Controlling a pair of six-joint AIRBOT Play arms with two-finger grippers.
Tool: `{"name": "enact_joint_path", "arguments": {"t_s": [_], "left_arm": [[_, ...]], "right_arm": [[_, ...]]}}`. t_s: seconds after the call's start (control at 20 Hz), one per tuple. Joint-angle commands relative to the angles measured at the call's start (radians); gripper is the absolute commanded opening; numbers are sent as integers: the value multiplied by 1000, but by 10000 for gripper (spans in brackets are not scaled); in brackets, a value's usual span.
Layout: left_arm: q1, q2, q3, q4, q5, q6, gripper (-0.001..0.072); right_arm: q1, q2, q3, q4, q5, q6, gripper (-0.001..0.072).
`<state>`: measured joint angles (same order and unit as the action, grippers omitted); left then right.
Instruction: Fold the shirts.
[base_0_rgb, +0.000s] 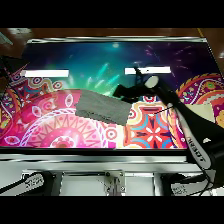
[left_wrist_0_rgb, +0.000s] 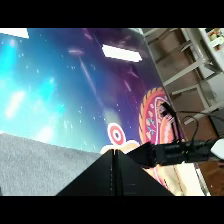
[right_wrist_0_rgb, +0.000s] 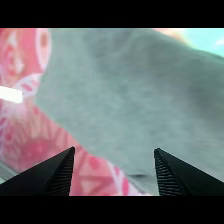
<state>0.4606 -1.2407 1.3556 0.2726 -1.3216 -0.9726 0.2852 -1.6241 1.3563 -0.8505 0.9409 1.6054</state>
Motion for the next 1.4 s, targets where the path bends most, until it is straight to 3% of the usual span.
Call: {"name": "enact_joint_path", "arguments": {"t_s": [0.0,0.3,0.55,0.7,0.75,0.8,0.85,1.0,1.1,1.2,1.35], "left_arm": [[6,5,0,24,-7,0,34],[0,5,0,24,-7,0,34],[-26,5,0,24,-6,0,34],[-53,5,0,24,-6,0,33],[-61,5,0,24,-6,0,33],[-68,5,0,24,-6,0,34],[-71,5,0,24,-6,0,33],[-73,5,0,24,-6,0,33],[-73,5,0,24,-6,0,34],[-73,5,0,24,-6,0,33],[-73,5,0,28,-6,0,34]], "right_arm": [[-178,27,-16,-174,251,107,671],[-85,-64,-114,-141,112,110,671],[-63,-156,-114,150,29,5,670],[-59,-182,-114,205,43,-15,652],[-54,-189,-114,206,51,-24,564],[-50,-191,-114,208,53,-38,364],[-51,-190,-109,222,56,-74,91],[-97,-137,-58,298,109,-267,63],[-172,-48,3,291,122,-303,63],[-282,48,60,283,122,-285,62],[-507,197,120,155,183,-154,62]]}}
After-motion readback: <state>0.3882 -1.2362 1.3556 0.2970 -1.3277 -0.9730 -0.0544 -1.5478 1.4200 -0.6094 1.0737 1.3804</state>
